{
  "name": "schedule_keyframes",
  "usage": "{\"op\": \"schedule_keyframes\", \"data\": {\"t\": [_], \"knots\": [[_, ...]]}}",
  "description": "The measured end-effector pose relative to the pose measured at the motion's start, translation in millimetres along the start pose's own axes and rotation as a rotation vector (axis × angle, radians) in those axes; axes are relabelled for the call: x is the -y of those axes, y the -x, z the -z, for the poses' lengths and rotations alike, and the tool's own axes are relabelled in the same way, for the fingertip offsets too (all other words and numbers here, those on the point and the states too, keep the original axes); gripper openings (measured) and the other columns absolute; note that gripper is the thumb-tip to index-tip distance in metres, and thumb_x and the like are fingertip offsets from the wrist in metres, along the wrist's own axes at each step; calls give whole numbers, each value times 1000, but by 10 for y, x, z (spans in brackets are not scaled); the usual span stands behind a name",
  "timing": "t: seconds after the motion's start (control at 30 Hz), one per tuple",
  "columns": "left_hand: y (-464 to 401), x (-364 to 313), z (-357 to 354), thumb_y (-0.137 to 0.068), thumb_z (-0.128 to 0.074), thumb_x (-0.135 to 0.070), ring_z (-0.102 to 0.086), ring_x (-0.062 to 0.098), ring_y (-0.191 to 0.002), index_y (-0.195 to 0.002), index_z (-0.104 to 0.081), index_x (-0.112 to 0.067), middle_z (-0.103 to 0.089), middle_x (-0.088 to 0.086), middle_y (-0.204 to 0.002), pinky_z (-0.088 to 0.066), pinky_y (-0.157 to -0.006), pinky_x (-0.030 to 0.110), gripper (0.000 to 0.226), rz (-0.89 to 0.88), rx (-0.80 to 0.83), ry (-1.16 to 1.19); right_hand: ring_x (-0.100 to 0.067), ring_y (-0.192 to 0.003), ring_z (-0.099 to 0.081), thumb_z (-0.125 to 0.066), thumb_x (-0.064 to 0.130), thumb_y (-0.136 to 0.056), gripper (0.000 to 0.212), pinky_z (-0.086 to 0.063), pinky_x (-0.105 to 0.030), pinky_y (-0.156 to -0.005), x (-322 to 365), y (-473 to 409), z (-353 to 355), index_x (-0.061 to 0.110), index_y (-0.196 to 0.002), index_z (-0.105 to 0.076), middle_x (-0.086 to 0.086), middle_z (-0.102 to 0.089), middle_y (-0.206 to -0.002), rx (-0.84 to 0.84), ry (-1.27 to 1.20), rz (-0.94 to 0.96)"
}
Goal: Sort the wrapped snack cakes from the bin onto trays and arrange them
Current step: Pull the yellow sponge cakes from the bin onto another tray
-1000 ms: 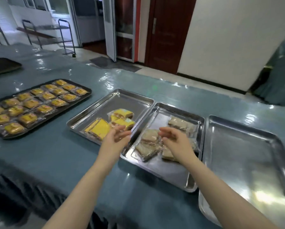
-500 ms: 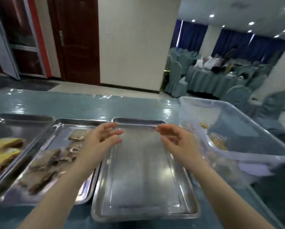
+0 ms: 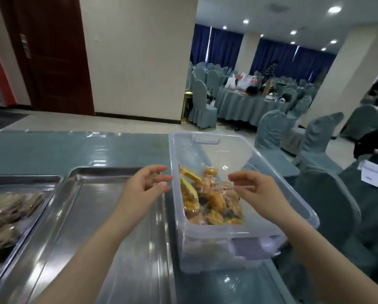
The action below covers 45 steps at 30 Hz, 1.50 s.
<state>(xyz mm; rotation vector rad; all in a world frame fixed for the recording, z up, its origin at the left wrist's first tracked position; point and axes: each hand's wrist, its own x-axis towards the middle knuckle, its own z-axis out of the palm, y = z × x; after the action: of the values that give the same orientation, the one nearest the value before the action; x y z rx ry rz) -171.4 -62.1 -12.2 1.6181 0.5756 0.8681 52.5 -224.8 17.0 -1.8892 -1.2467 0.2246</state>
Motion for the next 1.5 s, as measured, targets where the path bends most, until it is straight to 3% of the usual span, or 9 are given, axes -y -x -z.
{"op": "schedule_keyframes", "data": {"t": [0.17,0.3,0.43,0.7,0.9,1.07,1.2,1.33,1.5], "knots": [[-223,133,-335,-87,-63,-12,-55,-3,-111,-109,-56,-37,-62,-21,-113,-43,-87,13,35,-9,55,-146,4,-95,-61,-69,21,-86,31,-53,-22,-85,-455,-217,107,42,-107,-60,19,-65,-105,311,176,-48],[-443,197,-609,-87,-61,-22,-42,-5,-113,-124,-51,-37,-50,-19,-127,-29,-79,-1,41,-103,153,-516,-5,-106,-58,-70,23,-85,40,-49,-23,-92,-681,-356,86,25,-124,-59,7,-62,-119,507,289,-87],[-609,286,-820,-89,-55,-34,-26,8,-137,-141,-35,-31,-30,-9,-151,-13,-110,21,56,-207,304,-929,-7,-109,-56,-68,33,-86,48,-47,-24,-93,-807,-500,41,25,-131,-53,9,-58,-125,710,450,-86],[-643,472,-825,-88,-41,-53,1,16,-145,-147,-20,-30,-11,-4,-158,10,-111,31,66,-242,357,-1203,-18,-133,-39,-73,24,-81,74,-32,-38,-111,-1149,-698,-156,26,-145,-36,3,-42,-146,1174,636,-110],[-637,463,-825,-87,-41,-54,-4,16,-145,-146,-21,-28,-16,-3,-157,8,-112,31,68,-244,348,-1225,-15,-133,-39,-69,34,-85,72,-36,-28,-105,-1205,-856,-366,24,-146,-33,3,-39,-149,1124,477,-84],[-617,437,-830,-86,-40,-55,-11,13,-144,-145,-25,-31,-22,-6,-155,6,-112,29,66,-239,318,-1191,-9,-122,-48,-64,41,-87,57,-41,-27,-102,-1156,-665,-683,29,-139,-45,11,-50,-139,1326,279,-19],[-619,415,-833,-85,-39,-55,-9,13,-144,-145,-24,-31,-20,-6,-156,7,-112,28,66,-228,322,-1184,-11,-87,-59,-50,34,-97,26,-48,-27,-84,-1160,-669,-782,18,-109,-67,4,-67,-102,1263,260,46],[-614,409,-839,-86,-42,-53,-10,12,-144,-145,-25,-30,-21,-6,-155,8,-112,27,65,-231,315,-1177,-7,-67,-50,-42,29,-101,26,-38,-22,-63,-1192,-814,-774,21,-83,-58,6,-57,-77,1047,284,-19],[-612,408,-838,-87,-45,-50,-13,12,-143,-143,-29,-29,-25,-6,-154,7,-111,26,63,-229,300,-1149,3,-88,-55,-55,48,-92,41,-44,-8,-73,-1259,-719,-806,25,-126,-50,19,-56,-104,1156,229,-132]]}}
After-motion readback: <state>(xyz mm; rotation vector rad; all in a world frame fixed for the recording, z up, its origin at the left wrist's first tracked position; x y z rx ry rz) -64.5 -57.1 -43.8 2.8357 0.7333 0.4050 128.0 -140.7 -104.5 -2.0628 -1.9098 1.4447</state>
